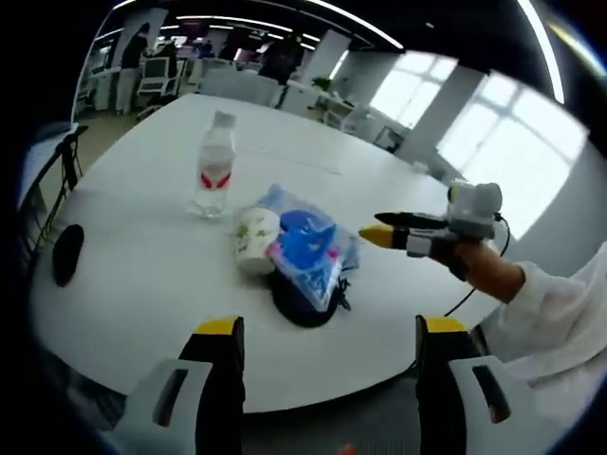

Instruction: Arrange the tabletop items into an orderly group along one side of the table until the central work area is clear of visible clutter.

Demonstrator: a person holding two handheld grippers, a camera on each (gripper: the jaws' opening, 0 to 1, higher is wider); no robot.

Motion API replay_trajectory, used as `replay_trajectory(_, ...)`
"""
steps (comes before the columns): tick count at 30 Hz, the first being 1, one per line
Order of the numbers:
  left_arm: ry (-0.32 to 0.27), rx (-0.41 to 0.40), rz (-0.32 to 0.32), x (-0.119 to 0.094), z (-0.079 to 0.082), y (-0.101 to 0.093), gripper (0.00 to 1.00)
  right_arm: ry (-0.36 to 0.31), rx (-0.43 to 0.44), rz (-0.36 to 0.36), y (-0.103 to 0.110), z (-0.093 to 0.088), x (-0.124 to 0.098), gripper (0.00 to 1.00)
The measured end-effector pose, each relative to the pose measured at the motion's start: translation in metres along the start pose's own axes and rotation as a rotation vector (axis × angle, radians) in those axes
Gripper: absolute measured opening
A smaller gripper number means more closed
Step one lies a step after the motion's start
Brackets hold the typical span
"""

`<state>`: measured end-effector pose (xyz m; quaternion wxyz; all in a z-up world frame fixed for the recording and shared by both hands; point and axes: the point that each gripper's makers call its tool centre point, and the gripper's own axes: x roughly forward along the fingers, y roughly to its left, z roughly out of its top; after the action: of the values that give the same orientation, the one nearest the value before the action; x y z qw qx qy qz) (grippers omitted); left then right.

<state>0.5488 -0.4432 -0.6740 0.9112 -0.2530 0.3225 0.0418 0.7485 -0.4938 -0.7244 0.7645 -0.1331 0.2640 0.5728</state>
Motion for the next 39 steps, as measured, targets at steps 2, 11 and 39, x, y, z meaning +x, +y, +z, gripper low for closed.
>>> replay_trajectory(2,0.014,0.023,0.011,0.007,0.002,-0.002,0.70,0.004,-0.001,0.019,-0.004,-0.002,0.005,0.48)
replay_trajectory(11,0.008,-0.042,0.076,0.034,-0.002,0.001,0.67,0.036,-0.019,0.093,-0.009,-0.015,0.019,0.47)
replay_trajectory(39,0.064,-0.135,0.190,0.094,-0.023,0.011,0.54,0.076,-0.008,0.239,0.004,-0.023,0.048,0.39)
